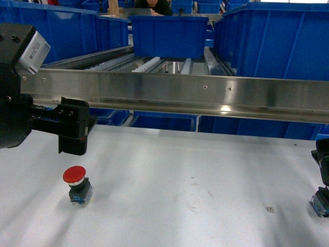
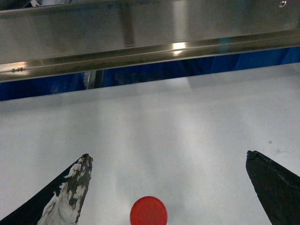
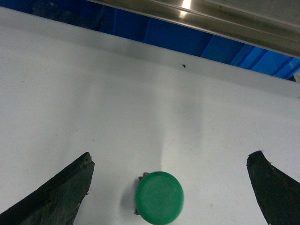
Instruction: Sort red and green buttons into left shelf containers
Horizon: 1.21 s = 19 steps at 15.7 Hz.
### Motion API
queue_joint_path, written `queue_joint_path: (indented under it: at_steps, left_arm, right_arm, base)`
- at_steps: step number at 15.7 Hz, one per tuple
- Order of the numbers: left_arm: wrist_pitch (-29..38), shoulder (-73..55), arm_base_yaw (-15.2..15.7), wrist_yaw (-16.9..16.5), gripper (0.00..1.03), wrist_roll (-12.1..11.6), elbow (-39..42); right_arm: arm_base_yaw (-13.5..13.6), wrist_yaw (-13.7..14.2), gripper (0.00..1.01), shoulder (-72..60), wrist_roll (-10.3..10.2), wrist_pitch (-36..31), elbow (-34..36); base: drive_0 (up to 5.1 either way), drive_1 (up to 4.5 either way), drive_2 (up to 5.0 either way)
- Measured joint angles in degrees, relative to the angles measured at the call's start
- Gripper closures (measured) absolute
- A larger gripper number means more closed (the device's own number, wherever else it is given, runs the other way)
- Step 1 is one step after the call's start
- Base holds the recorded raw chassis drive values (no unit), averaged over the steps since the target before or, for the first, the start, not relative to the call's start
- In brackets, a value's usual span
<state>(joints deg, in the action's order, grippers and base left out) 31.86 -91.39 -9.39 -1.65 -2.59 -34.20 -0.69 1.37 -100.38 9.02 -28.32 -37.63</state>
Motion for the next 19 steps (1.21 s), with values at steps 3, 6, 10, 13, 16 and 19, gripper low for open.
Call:
queue_joint_path:
  at_steps: [3,6,10,13,16,19]
  left_arm:
    - [0.02,0.0,0.11,0.2,0.05,0.68,0.0]
    - [0.0,0.0,0.11,0.2,0.05,0.68,0.0]
    - [-0.04,0.0,0.11,0.22,0.05,0.7,0.0]
    - [-0.02,0.0,0.11,0.22,0.05,0.7,0.0]
    - [0.02,0.0,0.11,0.22,0.05,0.7,0.0]
    - [0.0,0.0,0.11,0.22,0.05,0.7,0.0]
  right_arm:
    - [-0.87,0.13,0.03,0.02,0.04,-0.2,0.13]
    - [-0.83,0.09,0.03,0.02,0.04,-0.24,0.13]
    - [-1.14,0.66,0.03,-4.66,0.35,3.19,-0.63]
    - [-0.33,1.11,0.03,-7.85,0.66,6.91,-6.78]
    - [0.33,0.46,0.03,-10.88,-0.42,11.67,-12.81]
    - [-0.22,-0.28,0.03,-15.41,-1.73,17.2,-18.01]
  base:
    - [0.0,0.0,0.0]
    - [0.0,0.0,0.0]
    - [0.0,0.0,0.0]
    - [0.0,0.0,0.0]
    - [0.0,0.0,0.0]
    - [0.0,0.0,0.0]
